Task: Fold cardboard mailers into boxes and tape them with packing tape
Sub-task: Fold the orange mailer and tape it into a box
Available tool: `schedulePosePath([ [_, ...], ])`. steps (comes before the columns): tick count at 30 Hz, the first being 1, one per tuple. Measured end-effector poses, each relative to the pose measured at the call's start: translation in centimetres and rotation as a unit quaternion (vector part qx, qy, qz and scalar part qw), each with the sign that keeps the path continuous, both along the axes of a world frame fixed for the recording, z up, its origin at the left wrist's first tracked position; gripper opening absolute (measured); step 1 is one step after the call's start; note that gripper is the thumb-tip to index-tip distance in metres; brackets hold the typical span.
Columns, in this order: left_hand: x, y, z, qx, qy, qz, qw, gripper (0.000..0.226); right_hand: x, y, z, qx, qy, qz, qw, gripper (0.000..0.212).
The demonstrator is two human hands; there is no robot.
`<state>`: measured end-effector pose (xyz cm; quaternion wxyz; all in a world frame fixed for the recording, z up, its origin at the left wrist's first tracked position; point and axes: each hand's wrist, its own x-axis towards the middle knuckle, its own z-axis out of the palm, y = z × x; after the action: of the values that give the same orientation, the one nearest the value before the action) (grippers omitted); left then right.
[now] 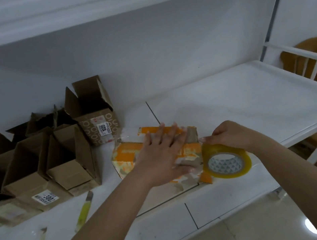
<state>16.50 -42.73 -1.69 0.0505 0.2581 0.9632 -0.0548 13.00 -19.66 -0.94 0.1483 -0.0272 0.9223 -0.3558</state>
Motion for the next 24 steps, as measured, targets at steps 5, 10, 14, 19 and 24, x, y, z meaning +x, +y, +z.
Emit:
schedulePosePath([
  [5,-1.7,-2.1,-0.8,-0.028,0.008,-0.061,0.998,0.095,1.3,0.7,-1.8,-0.109,-0.083,-0.004,0.991,0.027],
  [10,-2.0,-2.9,-1.8,-0.052,-0.002,-0.062,0.997,0.093,1.5,-0.5,-3.2,-0.104,-0.102,0.008,0.989,0.019],
  [14,-2.1,-3.3,-2.0,-0.046,0.001,-0.062,0.997,0.092,1.1,-1.3,-2.7,-0.03,-0.094,0.03,0.995,0.02],
  [19,-2.2,-3.3,-2.1,-0.044,0.005,-0.06,0.997,0.092,1.1,-1.7,-2.2,0.06,-0.123,0.071,0.988,0.035],
  [24,-0.9,-3.2,-2.2,-0.041,0.087,-0.038,0.995,0.098,1.6,-1.9,-2.3,0.013,-0.11,0.059,0.992,0.028],
])
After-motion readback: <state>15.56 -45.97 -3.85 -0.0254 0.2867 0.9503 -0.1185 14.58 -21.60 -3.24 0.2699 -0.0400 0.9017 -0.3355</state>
